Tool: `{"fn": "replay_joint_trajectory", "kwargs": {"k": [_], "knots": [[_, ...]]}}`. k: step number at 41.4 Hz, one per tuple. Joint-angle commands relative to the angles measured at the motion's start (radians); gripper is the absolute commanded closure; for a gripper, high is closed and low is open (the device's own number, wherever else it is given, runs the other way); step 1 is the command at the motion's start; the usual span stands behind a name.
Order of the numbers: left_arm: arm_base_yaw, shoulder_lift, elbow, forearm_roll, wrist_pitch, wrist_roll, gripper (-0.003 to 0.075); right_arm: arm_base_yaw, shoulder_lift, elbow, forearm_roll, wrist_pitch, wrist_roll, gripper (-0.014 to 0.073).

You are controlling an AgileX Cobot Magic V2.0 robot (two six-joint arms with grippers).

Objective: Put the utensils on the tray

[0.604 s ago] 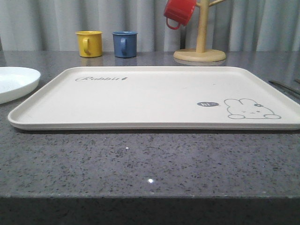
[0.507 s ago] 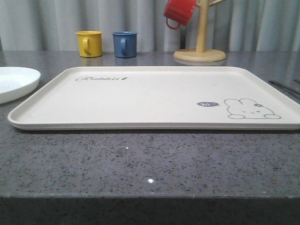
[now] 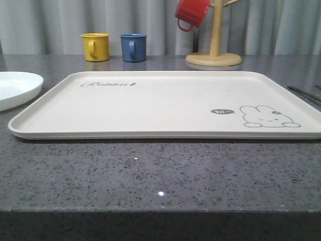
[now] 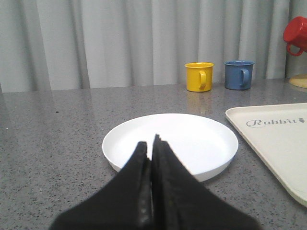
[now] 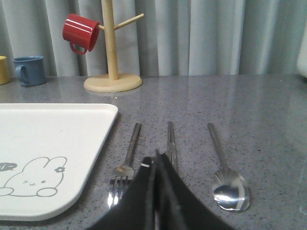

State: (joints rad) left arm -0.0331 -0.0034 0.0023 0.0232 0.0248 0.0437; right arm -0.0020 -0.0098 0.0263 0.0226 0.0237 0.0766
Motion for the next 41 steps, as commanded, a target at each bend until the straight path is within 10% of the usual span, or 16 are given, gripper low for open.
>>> {"fn": "replay_joint_trajectory", "kwargs": {"k": [1, 16, 32, 41], "knots": [[0.003, -0.02, 0.02, 0.0, -0.084, -0.009, 0.074, -0.006, -0.017, 0.002, 0.002, -0.082, -0.006, 0.0661], [0.003, -0.02, -0.043, -0.043, -0.157, -0.009, 0.074, -0.006, -0.017, -0.073, 0.018, -0.035, -0.004, 0.0661], [0.003, 0.291, -0.672, -0.031, 0.342, -0.009, 0.074, -0.006, 0.263, -0.634, -0.008, 0.393, -0.005, 0.0661], [0.003, 0.464, -0.695, -0.031, 0.413, -0.009, 0.074, -0.006, 0.462, -0.671, -0.008, 0.519, -0.005, 0.0661]]}}
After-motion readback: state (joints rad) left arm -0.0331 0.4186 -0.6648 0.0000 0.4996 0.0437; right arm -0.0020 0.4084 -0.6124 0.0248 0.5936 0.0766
